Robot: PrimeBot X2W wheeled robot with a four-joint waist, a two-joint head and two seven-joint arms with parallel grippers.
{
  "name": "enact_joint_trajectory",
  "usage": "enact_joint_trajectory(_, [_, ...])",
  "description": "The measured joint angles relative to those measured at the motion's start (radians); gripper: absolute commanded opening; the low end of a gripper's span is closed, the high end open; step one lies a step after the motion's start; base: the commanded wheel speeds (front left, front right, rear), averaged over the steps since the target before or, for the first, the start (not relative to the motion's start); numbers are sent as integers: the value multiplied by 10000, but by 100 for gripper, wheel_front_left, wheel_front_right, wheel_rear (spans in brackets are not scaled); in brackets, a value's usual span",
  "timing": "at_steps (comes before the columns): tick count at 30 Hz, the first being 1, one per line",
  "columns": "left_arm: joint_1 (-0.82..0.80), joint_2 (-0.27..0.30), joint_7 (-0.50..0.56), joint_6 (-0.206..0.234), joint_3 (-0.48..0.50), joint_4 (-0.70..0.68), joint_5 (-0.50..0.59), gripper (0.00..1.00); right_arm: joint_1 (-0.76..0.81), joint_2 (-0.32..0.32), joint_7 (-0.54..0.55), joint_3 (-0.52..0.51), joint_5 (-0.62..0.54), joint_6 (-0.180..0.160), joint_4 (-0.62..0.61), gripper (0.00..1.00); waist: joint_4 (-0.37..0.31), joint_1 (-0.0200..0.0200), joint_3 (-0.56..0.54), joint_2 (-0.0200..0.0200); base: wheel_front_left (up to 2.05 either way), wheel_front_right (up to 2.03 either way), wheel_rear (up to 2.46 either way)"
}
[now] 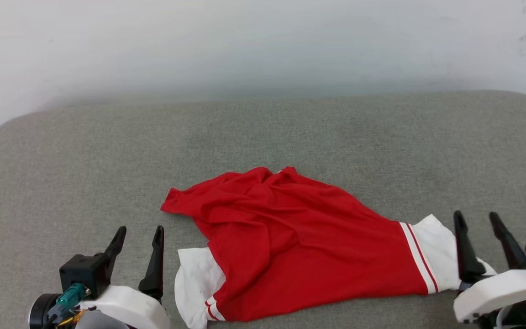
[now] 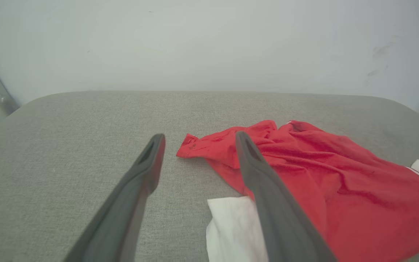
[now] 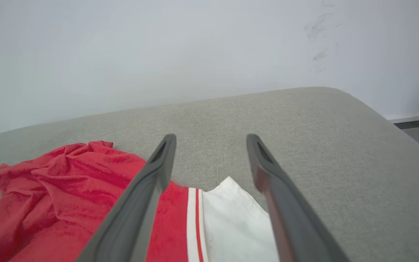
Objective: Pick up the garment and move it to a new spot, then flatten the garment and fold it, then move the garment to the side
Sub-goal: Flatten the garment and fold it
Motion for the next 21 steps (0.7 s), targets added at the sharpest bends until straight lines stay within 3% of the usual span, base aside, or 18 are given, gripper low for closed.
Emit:
enact_joint_trajectory(5, [113, 121, 472, 0, -150, -138, -142, 100, 386, 54, 59, 723, -98, 2, -767, 100, -125, 0, -109, 0, 0, 0, 0])
enact_joint_trajectory(8, [-130, 249, 1012, -276, -378, -150, -228, 100, 544, 63, 190, 951, -96, 0, -1068, 100, -173, -1, -58, 0, 0, 0, 0])
enact_joint_trajectory(13, [-1388, 395, 2305, -976, -765, 219, -458, 100, 528, 86, 397, 1197, -121, 2, -1377, 100, -268, 0, 279, 0, 0, 0, 0])
enact_joint_trajectory(21, [-3443, 324, 4358, -2334, -1490, 2040, -974, 100, 94, 94, 268, 1381, 4, 0, -1476, 100, -564, 0, 1246, 0, 0, 0, 0])
